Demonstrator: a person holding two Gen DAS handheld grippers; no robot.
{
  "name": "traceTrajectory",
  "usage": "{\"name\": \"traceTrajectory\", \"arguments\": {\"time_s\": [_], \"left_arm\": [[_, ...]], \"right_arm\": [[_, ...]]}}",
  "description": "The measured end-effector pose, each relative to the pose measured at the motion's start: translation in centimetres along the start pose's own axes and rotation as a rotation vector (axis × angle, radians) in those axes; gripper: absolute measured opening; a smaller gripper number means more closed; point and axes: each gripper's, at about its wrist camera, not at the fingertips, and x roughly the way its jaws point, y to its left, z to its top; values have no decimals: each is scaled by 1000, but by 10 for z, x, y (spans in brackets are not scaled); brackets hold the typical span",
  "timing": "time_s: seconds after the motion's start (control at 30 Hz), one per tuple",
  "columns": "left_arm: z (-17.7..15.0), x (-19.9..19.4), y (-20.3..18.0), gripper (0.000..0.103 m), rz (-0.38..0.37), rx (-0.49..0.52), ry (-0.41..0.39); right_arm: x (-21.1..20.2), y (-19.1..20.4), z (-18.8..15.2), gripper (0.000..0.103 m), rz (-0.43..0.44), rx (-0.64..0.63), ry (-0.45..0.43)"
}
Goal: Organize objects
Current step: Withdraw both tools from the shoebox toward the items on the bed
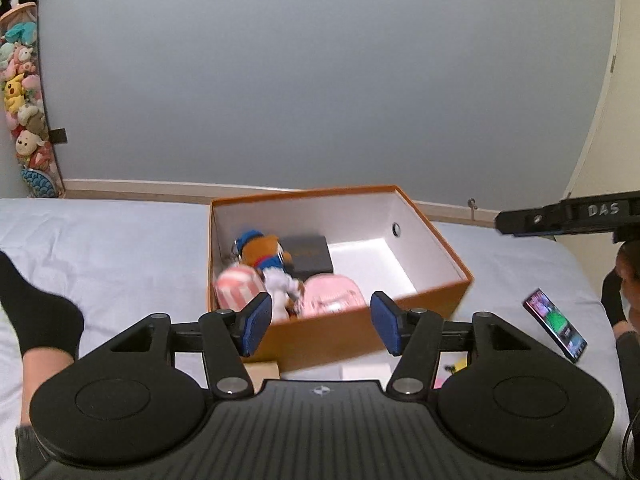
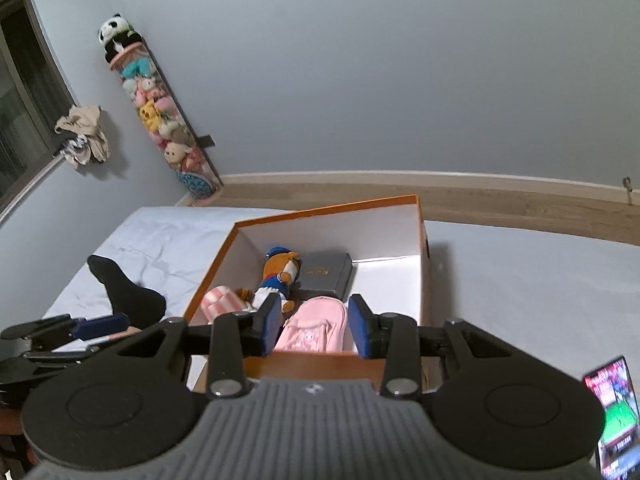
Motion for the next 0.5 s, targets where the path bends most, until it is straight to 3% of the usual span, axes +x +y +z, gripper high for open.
{"name": "traceTrajectory", "arguments": {"time_s": [0.23, 0.5], "left_arm": [[-36, -33, -7, 70, -11, -70, 11], [-104, -53, -22, 71, -21, -111, 125]], "right_arm": [[-54, -5, -53, 42, -62, -30, -81], [-85, -20, -118, 47, -121, -21, -75]]}}
